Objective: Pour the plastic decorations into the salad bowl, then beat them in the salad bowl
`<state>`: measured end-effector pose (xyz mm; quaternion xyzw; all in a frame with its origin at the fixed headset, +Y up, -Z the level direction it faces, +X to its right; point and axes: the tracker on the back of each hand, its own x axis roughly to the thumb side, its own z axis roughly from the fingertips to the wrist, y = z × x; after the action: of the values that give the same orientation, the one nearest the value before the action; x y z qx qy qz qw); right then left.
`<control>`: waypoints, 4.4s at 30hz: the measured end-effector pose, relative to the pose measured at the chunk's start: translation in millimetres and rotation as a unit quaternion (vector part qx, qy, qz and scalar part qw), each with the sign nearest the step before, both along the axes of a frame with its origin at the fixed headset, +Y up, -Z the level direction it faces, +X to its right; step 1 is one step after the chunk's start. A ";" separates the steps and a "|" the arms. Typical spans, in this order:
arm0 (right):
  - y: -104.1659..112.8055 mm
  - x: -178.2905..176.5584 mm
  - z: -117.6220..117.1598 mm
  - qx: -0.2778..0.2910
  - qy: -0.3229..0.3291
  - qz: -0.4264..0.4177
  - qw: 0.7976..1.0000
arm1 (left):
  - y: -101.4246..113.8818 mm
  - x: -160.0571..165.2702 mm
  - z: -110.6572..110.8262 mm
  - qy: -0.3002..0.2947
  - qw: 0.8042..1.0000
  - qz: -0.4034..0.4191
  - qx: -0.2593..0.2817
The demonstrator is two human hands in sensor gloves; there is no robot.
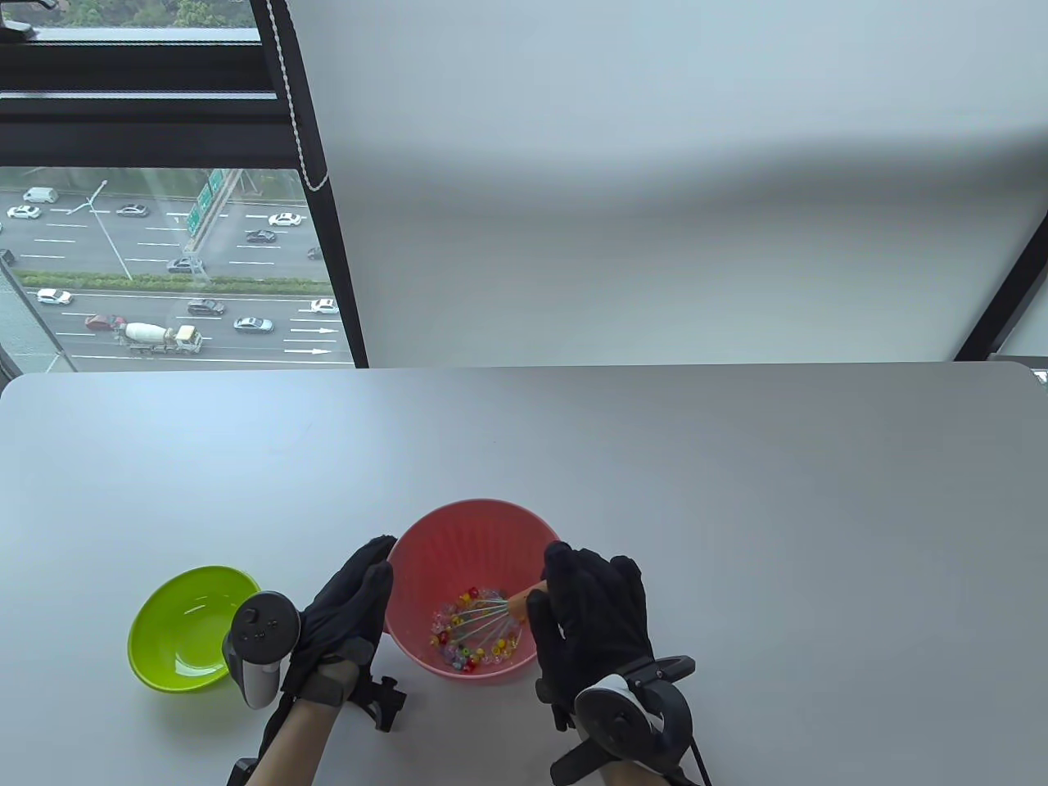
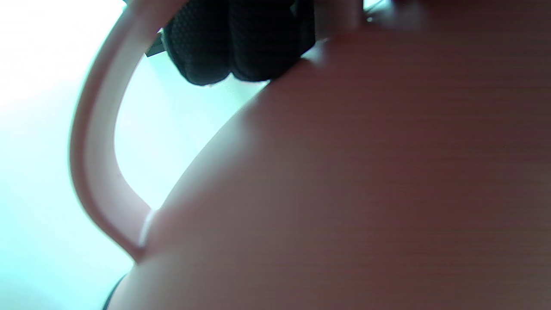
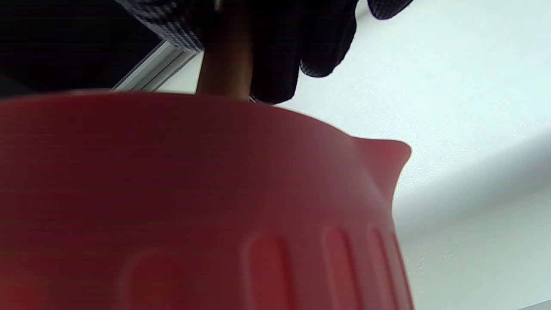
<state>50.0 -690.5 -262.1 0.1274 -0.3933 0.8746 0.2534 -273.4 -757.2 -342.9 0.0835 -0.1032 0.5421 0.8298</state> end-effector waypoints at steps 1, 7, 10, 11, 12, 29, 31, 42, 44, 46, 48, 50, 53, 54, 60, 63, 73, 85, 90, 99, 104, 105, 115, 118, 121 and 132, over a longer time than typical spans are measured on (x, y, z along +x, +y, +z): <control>-0.6 -1.5 0.2 0.001 0.000 0.005 1.000 | 0.0 -0.1 0.0 0.000 1.000 0.000 0.000; -2.4 -5.7 1.1 0.011 -0.005 0.027 1.000 | -0.2 -0.4 0.0 -0.001 1.000 0.001 -0.001; -1.3 -5.2 1.4 0.015 -0.008 0.034 0.999 | -0.3 -0.4 -0.1 -0.001 1.000 0.001 0.000; -1.0 -5.1 1.5 0.016 -0.008 0.034 0.999 | -0.3 -0.4 -0.1 -0.001 1.000 0.001 0.000; -0.9 -4.8 1.5 0.017 -0.009 0.035 0.999 | -0.3 -0.5 -0.2 -0.001 1.000 0.001 0.000; 6.5 7.4 3.5 0.037 -0.023 0.025 0.999 | -0.4 -0.5 0.1 -0.001 1.000 0.002 0.000; 6.0 8.5 2.1 0.023 -0.014 0.007 1.000 | -0.5 -0.6 0.0 -0.002 1.000 0.002 -0.001; -2.4 -3.0 -1.2 -0.009 0.004 0.015 1.000 | -0.6 -0.6 -0.1 -0.001 1.000 0.002 0.000; -3.4 -5.4 -1.3 -0.011 0.005 0.023 1.000 | -0.7 -0.6 0.0 -0.001 1.000 0.002 -0.001; -5.5 -9.6 -1.6 -0.012 0.003 0.042 0.999 | -0.9 -0.7 0.1 -0.001 1.000 0.003 -0.001; -6.0 -11.6 -0.8 -0.009 0.001 0.046 0.999 | -1.0 -0.6 -0.4 -0.003 1.000 0.003 -0.002; -5.2 -12.9 0.0 -0.005 0.002 0.043 0.999 | -1.4 -0.6 -0.1 -0.004 1.000 0.006 -0.002; -5.7 -13.7 0.6 0.002 0.001 0.055 0.998 | -1.5 -0.8 -0.3 -0.005 1.000 0.006 -0.003; -6.2 -14.0 0.6 0.005 0.000 0.061 0.998 | -1.6 -1.0 -0.1 -0.006 1.000 0.006 -0.003; -5.1 -12.5 3.7 0.053 -0.030 0.107 0.992 | -1.7 -0.6 -0.6 -0.012 1.000 0.007 -0.005; -2.7 -12.1 4.0 0.047 -0.026 0.102 0.993 | -1.7 -0.2 -0.3 -0.007 1.000 0.009 -0.004; 5.1 -3.6 4.8 0.038 -0.024 0.061 0.997 | -2.2 -0.4 -0.5 -0.008 1.000 0.010 -0.004; -0.4 -5.0 0.7 -0.002 -0.001 0.020 1.000 | -2.4 0.1 -0.1 -0.007 1.000 0.011 -0.005; -2.1 -10.3 2.3 0.004 0.003 0.032 0.999 | -2.5 0.0 0.0 -0.007 1.000 0.011 -0.005; -5.2 -16.5 4.2 0.019 -0.001 0.061 0.998 | -2.8 0.2 0.0 -0.009 1.000 0.012 -0.007; -2.2 -15.8 5.5 0.030 -0.007 0.073 0.997 | -2.9 0.1 0.0 -0.008 1.000 0.013 -0.006; -1.6 -15.5 5.7 0.033 -0.009 0.076 0.997 | -2.9 0.1 0.0 -0.008 1.000 0.013 -0.006; 2.8 -8.4 6.0 0.044 -0.022 0.073 0.996 | -3.0 0.0 -0.1 -0.008 1.000 0.013 -0.006; 4.9 -4.2 5.9 0.041 -0.022 0.058 0.997 | -3.1 -0.1 -0.2 -0.008 1.000 0.013 -0.006; 6.4 -1.2 6.6 0.043 -0.021 0.043 0.998 | -3.1 -0.1 -0.3 -0.008 1.000 0.013 -0.006; -2.3 -11.5 4.6 0.009 0.008 0.028 1.000 | -3.1 -0.2 -0.5 -0.008 1.000 0.013 -0.006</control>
<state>38.5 -692.8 -257.6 0.1478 -0.3957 0.8764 0.2312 -273.6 -760.3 -343.4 0.0755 -0.1053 0.5539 0.8224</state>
